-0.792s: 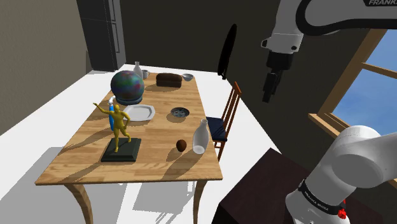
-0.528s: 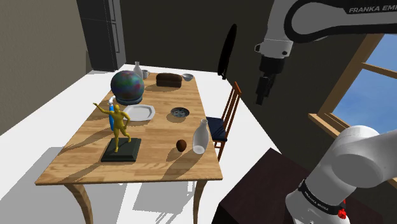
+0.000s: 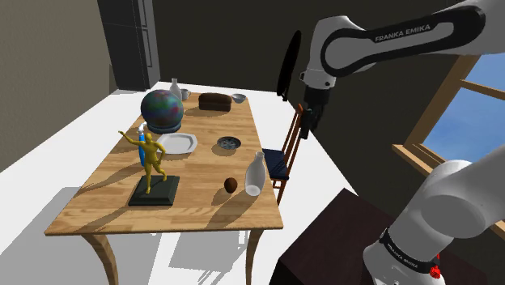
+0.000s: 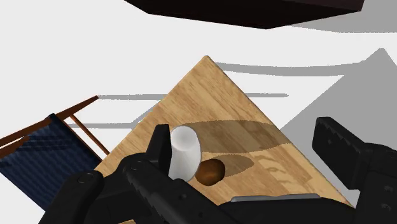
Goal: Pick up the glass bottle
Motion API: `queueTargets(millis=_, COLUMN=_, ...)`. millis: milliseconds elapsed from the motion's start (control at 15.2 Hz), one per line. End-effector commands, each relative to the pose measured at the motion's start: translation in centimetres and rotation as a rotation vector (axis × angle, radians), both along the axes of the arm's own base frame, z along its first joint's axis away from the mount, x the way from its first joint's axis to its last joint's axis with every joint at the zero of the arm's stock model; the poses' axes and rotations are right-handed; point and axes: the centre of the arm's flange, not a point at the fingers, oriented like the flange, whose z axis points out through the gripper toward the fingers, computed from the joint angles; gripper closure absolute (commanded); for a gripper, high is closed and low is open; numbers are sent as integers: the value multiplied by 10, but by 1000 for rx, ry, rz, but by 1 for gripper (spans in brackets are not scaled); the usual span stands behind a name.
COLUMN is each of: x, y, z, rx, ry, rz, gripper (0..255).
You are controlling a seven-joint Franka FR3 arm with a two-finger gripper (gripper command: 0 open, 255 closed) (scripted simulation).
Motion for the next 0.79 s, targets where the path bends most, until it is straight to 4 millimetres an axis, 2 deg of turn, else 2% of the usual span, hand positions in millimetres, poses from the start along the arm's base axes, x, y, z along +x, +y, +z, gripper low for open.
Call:
queueTargets(millis=0, x=21, y=-4, z=-24, rx=-1, ry=-1, rz=-2, gripper=0)
queueTargets(millis=726, x=127, y=-21, z=-122, rx=-6, ry=3, rz=-11, gripper=0)
